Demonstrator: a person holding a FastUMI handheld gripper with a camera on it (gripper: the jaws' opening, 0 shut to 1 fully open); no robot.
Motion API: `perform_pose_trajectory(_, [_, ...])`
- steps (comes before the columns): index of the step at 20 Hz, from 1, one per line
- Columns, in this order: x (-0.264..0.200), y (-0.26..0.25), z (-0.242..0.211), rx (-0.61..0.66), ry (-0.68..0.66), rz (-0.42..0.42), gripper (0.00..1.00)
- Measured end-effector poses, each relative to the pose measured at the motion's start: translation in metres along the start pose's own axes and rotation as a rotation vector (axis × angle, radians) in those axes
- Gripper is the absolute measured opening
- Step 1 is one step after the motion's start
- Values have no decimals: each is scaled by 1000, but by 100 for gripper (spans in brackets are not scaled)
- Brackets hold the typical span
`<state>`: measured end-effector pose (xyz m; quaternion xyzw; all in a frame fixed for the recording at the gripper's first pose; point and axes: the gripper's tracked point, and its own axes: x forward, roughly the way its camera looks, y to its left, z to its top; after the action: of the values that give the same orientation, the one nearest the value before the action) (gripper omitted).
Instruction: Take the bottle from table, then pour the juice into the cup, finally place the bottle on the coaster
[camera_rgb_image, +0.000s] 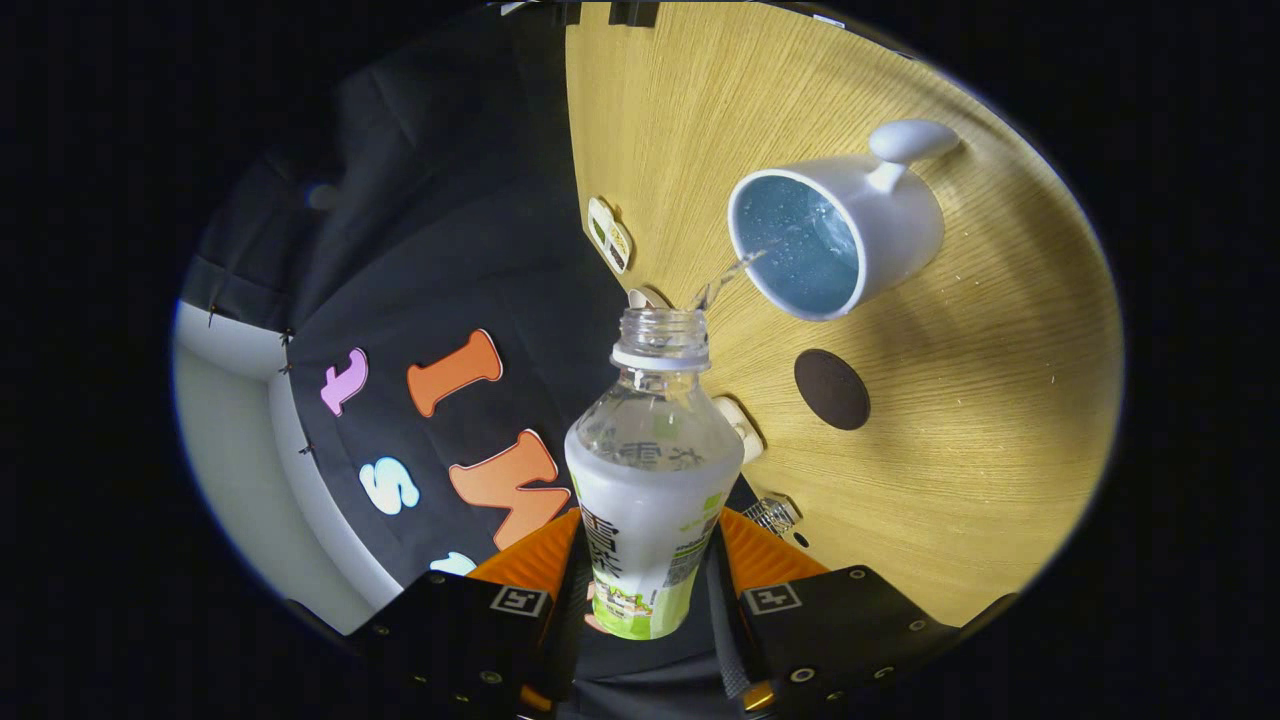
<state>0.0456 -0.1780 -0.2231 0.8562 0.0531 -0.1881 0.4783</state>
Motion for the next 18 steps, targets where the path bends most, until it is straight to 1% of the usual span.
perform_pose_trajectory(4, [-3, 4, -1, 11, 7, 16, 56])
perform_pose_trajectory(10, [-1, 2, -3, -1, 11, 8, 57])
perform_pose_trajectory(14, [2, -12, 0, -96, -1, -41, 56])
perform_pose_trajectory(16, [4, -23, 1, -188, -13, -73, 56])
perform_pose_trajectory(18, [7, -26, -1, -324, -12, -89, 56])
